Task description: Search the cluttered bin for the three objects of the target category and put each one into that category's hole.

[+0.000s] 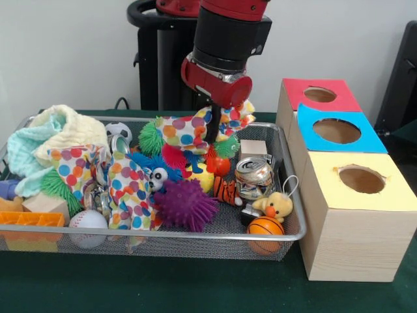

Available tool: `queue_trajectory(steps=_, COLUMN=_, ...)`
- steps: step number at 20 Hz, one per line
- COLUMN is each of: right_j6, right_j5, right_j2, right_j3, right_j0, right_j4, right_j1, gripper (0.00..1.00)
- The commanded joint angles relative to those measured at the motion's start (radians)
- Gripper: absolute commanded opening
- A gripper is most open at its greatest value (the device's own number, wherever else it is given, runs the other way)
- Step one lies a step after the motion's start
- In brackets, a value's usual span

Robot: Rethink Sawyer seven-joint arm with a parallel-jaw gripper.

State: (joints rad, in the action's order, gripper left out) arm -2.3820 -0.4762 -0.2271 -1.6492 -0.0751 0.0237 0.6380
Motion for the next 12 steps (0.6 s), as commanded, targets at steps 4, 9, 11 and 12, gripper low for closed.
queue_trajectory(steps=4, right_j6=0.096, right_j5=-0.178, right_j2=0.165, right_j3=-0.067, right_j0=-0.082, right_j4=-0.010, right_j1=0.038, gripper=1.00)
queue_trajectory(steps=9, right_j6=0.046, right_j5=-0.245, right_j2=0.147, right_j3=-0.058, right_j0=-0.016, right_j4=-0.020, right_j1=0.098, gripper=1.00)
queue_trajectory(steps=11, right_j6=0.082, right_j5=-0.246, right_j2=0.185, right_j3=-0.041, right_j0=-0.046, right_j4=-0.020, right_j1=0.078, gripper=1.00)
queue_trajectory(steps=12, right_j6=0.057, right_j5=-0.202, right_j2=0.177, right_j3=-0.037, right_j0=-0.032, right_j4=-0.029, right_j1=0.057, gripper=1.00)
